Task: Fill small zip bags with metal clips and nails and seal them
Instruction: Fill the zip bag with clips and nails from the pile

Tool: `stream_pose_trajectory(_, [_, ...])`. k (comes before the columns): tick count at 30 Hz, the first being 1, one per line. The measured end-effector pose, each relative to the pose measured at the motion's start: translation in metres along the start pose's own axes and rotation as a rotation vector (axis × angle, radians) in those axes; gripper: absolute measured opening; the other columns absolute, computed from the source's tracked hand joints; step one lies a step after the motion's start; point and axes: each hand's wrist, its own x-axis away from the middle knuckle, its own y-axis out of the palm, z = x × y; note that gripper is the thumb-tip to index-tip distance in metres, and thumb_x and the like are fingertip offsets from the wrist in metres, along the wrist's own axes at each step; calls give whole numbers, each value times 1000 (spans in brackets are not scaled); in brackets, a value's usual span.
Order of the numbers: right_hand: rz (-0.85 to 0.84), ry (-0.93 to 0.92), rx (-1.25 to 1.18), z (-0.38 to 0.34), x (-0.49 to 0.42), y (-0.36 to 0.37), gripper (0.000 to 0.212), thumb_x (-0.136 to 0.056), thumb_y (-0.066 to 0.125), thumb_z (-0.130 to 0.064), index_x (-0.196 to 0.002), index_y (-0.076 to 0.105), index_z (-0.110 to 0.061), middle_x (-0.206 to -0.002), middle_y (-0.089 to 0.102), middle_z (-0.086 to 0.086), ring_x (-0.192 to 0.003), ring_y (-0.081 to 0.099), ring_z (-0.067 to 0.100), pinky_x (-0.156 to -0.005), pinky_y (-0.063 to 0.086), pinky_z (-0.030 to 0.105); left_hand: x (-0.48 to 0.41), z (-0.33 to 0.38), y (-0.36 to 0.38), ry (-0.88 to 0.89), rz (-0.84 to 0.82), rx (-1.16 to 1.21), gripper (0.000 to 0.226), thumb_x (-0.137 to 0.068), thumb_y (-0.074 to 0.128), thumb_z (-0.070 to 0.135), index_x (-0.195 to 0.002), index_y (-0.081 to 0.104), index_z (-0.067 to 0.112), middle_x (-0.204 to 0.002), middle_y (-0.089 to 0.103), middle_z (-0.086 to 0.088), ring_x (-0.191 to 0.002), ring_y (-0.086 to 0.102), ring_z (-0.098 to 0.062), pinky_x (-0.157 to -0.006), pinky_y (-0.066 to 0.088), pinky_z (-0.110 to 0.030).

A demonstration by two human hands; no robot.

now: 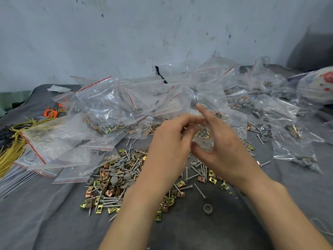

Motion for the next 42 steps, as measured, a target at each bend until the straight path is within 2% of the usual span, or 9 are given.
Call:
stream_pose_trajectory(3, [-1, 5, -21, 2, 0, -1, 79, -86, 57, -43, -156, 26, -22, -130, 60, 1, -121, 57, 19, -104, 45, 49, 0, -1, 1, -14, 9, 41, 24, -99, 57, 20, -117, 65, 33, -103, 71, 19, -102, 63, 4, -90, 51, -28])
stream_pose_trajectory(6, [2, 21, -21, 4, 0, -4, 79, -89, 56, -49, -156, 22, -28, -127, 61, -3, -120, 55, 13, -104, 45, 44, 1, -4, -8, -33, 64, 39, 21, -100, 55, 27, -118, 62, 35, -101, 68, 20, -96, 62, 9, -78, 46, -10])
stream_pose_trajectory(9, [3, 35, -39, 4, 1, -6, 78, -90, 54, -52, -156, 18, -32, -128, 60, -6, -124, 52, 8, -106, 44, 44, 3, -15, -21, -130, -27, -98, 18, -101, 53, 30, -115, 61, 36, -99, 64, 24, -91, 59, 11, -73, 45, -7])
stream_pose_trajectory(15, [24, 52, -49, 6, 1, -9, 78, -88, 54, -50, -156, 21, -31, -124, 60, -9, -125, 50, 5, -107, 43, 40, 23, -23, -12, -298, -452, -515, 19, -100, 50, 37, -111, 64, 31, -105, 68, 11, -94, 63, -7, -88, 53, -35])
stream_pose_trajectory(22, [37, 48, -60, 8, 0, -9, 78, -88, 54, -48, -156, 21, -31, -124, 60, -10, -124, 50, 3, -106, 41, 34, 34, -24, 13, -187, -446, -829, 27, -100, 47, 41, -118, 55, 22, -118, 58, 0, -110, 58, -24, -86, 46, -37])
stream_pose_trajectory(28, [43, 50, -49, 9, 0, -9, 77, -89, 54, -48, -156, 21, -31, -124, 61, -9, -124, 49, 1, -106, 38, 29, 43, -18, 32, -114, -445, -929, 30, -100, 50, 25, -128, 49, 13, -125, 50, -6, -118, 54, -28, -87, 45, -40])
stream_pose_trajectory(33, [48, 60, -52, 11, 0, -8, 77, -89, 53, -51, -155, 19, -34, -125, 60, -11, -125, 44, -6, -106, 35, 27, 39, -21, 30, -153, -443, -852, 20, -100, 47, 29, -114, 56, 18, -117, 54, -4, -111, 58, -26, -75, 41, -35])
stream_pose_trajectory(37, [65, 54, -44, 11, 0, -10, 76, -89, 53, -50, -156, 20, -33, -124, 60, -11, -126, 46, -1, -105, 37, 29, 28, -26, 10, -305, -381, -558, 19, -98, 48, 39, -95, 59, 23, -93, 67, 4, -86, 65, -17, -77, 54, -36])
stream_pose_trajectory(42, [55, 44, -25, 9, 0, -9, 77, -90, 53, -53, -156, 19, -33, -125, 59, -13, -123, 45, -4, -105, 37, 30, 12, -26, -20, -424, -156, -55, 13, -95, 58, 36, -87, 65, 29, -72, 71, 9, -58, 62, -3, -57, 54, -22])
